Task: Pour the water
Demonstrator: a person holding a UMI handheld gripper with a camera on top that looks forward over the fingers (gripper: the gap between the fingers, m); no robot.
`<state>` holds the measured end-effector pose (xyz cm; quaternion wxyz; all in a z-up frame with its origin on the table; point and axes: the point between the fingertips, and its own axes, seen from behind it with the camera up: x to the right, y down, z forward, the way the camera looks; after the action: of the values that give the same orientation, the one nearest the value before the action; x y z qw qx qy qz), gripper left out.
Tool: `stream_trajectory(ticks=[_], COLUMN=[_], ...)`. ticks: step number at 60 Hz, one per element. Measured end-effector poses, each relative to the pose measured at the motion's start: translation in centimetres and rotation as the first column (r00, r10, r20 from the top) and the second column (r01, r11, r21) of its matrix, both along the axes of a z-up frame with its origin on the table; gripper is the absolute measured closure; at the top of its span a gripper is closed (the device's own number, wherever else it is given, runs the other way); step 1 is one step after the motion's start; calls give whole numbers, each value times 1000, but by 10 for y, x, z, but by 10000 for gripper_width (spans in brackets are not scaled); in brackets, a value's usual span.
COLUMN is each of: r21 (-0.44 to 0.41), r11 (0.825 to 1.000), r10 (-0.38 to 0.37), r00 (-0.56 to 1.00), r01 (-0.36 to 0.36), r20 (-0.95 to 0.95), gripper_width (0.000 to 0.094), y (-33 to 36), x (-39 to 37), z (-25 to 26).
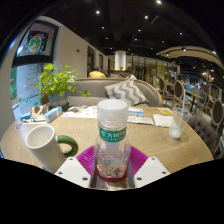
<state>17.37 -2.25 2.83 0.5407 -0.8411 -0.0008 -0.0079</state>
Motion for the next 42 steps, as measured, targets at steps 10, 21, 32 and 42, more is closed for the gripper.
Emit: stream_trajectory(ticks=[10, 21, 32, 42], r21=[-55, -166, -266, -309], r11=[998, 985, 961, 947], r10=[-38, -62, -97, -107], r00=[998, 996, 993, 993], r01=[35, 51, 77, 87], r20=[-47, -61, -63, -48], gripper_width=[327, 75, 82, 82], y=[-5, -45, -126, -196], x=[0, 1, -8, -24], z=[-3, 17, 66, 111])
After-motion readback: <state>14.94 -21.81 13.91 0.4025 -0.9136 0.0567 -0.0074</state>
